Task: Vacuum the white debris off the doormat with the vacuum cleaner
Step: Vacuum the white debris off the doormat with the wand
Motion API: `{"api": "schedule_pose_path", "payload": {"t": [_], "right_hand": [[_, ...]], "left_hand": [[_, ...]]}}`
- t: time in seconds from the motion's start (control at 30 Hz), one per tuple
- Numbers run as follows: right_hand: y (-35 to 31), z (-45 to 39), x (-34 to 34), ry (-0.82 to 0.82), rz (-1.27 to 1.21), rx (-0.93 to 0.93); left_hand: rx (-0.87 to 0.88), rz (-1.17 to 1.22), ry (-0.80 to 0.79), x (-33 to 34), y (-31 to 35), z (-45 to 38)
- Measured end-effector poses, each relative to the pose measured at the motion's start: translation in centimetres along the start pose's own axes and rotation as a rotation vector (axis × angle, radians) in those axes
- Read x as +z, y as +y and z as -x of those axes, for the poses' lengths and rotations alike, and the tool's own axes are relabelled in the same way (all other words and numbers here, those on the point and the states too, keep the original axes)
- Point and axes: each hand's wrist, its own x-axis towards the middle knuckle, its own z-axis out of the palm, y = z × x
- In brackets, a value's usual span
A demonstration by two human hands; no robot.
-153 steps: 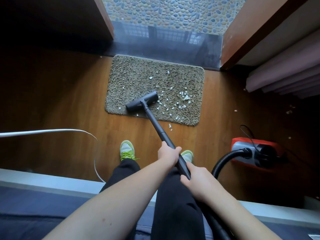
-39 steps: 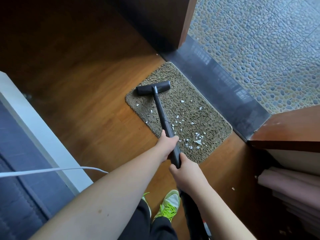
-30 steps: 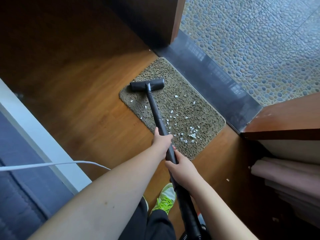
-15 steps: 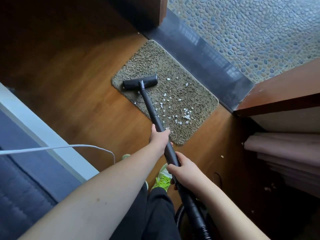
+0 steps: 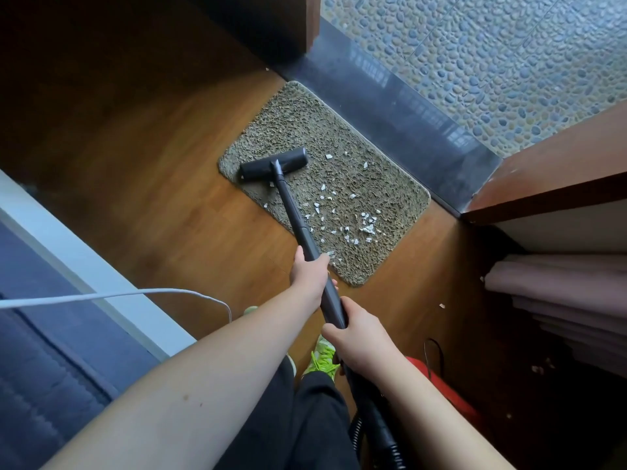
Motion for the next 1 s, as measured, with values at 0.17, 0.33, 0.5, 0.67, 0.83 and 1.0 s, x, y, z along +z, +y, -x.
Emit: {"api": "schedule_pose_path", "payload": {"t": [0.17,0.33,0.5,0.67,0.83,1.0], "right_hand": [[-1.9,-1.6,-0.4,0.015,-0.007,-0.011],[-4.1,-4.1,-1.3,0.048,-0.030,-0.043],[-5.8,-6.3,-1.9,0.050,-0.088,-0.054],[-7.2,-7.2,-1.9,0.042,-0.072,-0.042],[-7.1,-6.6,-1.8,0.038,-0.033,-0.029],[-5.5,-5.1,-2.1,0.014,0.012,-0.042]], "left_hand": [[0.033,0.001,-0.003,-0.3,2.3,-1.0],[0.086,-0.001,-0.031,-0.4,5.7,-2.8],[0.117,-0.027,-0.090,-0.5,8.6,-4.5],[0.094,-0.052,-0.120,-1.0,9.9,-5.1],[0.085,-0.039,-0.113,-1.2,9.3,-4.9],[0.035,-0.019,-0.105,-0.9,7.3,-3.5]]}}
